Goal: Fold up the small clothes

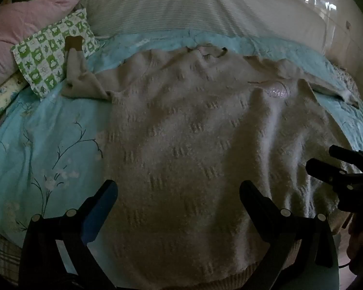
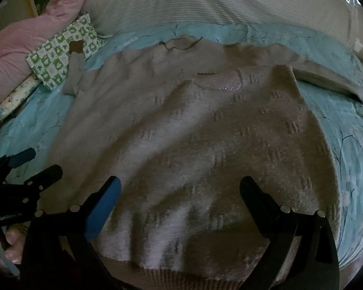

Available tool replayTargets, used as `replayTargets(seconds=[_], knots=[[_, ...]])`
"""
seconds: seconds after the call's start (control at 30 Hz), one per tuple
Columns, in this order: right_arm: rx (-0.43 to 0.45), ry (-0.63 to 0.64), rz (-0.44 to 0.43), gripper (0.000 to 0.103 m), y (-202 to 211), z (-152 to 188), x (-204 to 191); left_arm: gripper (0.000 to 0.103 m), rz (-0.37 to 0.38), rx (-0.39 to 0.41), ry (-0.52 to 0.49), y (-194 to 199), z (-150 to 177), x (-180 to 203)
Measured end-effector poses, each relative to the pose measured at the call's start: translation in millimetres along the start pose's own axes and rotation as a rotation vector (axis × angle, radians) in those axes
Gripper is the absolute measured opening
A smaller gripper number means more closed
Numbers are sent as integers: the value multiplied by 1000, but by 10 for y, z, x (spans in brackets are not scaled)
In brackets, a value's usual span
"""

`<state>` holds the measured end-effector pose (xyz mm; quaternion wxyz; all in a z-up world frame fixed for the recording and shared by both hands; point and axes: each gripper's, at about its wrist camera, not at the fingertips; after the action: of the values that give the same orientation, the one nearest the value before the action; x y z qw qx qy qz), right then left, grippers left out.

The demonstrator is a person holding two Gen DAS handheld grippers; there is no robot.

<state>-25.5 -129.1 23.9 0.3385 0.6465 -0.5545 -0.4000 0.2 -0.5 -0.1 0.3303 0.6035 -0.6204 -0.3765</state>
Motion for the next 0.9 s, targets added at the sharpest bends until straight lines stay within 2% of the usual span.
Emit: replayTargets(seconds=[0.9], knots=[[15, 2, -2, 99, 13, 5, 24, 101, 13, -7, 8, -43, -9, -43]])
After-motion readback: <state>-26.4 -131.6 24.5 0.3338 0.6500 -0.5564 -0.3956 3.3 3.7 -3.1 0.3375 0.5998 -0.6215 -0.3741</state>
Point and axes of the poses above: each gripper's, at about its wrist camera, not at the fingertips, and y roughly against the way its jaws point, x to its right, z to its underside, and after that the axes turned 9 degrees about -x, right-handed
